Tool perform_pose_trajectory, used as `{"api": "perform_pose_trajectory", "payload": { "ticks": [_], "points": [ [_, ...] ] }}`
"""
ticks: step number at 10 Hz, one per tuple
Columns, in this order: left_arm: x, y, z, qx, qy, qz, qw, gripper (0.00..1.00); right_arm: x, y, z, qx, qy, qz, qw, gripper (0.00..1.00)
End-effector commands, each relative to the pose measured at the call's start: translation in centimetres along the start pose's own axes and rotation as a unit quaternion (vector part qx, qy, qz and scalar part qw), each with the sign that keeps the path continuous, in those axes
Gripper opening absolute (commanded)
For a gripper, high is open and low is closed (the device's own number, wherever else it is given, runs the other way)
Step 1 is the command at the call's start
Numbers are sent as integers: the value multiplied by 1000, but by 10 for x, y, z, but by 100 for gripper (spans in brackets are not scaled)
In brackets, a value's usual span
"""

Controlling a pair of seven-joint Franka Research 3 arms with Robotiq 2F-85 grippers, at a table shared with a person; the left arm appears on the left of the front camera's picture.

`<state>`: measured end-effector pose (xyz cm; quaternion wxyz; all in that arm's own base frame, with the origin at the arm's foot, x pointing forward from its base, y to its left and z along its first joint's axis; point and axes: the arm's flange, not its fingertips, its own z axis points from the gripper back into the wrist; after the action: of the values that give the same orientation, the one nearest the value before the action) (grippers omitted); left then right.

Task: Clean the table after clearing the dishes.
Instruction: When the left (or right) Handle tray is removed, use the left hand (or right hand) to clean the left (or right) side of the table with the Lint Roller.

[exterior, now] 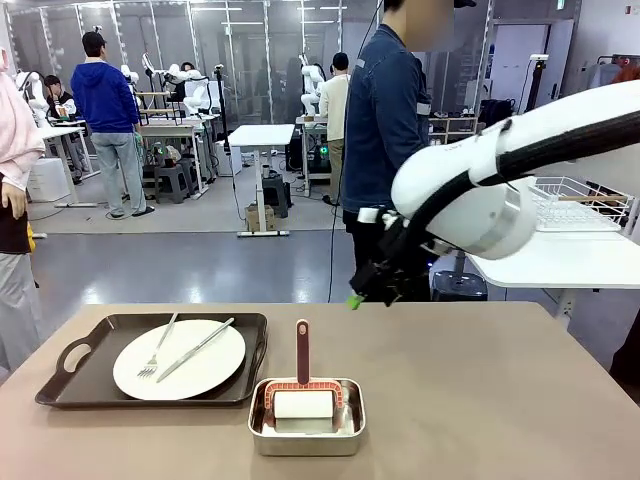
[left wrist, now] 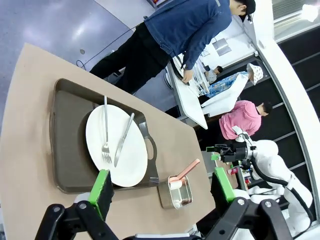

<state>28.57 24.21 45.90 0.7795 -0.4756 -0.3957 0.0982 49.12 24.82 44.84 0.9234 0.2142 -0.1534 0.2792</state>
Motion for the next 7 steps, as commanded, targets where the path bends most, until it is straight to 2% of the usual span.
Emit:
{"api": "perform_pose_trajectory", "payload": {
  "ticks": [1,4,7],
  "points": [
    [3,1,2,-7,0,-6,1000,100,39,13,11,33,57,41,997,100],
    [3,1,2,-7,0,-6,1000,100,62,39,-10,49,147,109,982,100],
    [3,1,2,-7,0,-6,1000,100,77,70,-40,34,172,158,972,100]
  ]
}}
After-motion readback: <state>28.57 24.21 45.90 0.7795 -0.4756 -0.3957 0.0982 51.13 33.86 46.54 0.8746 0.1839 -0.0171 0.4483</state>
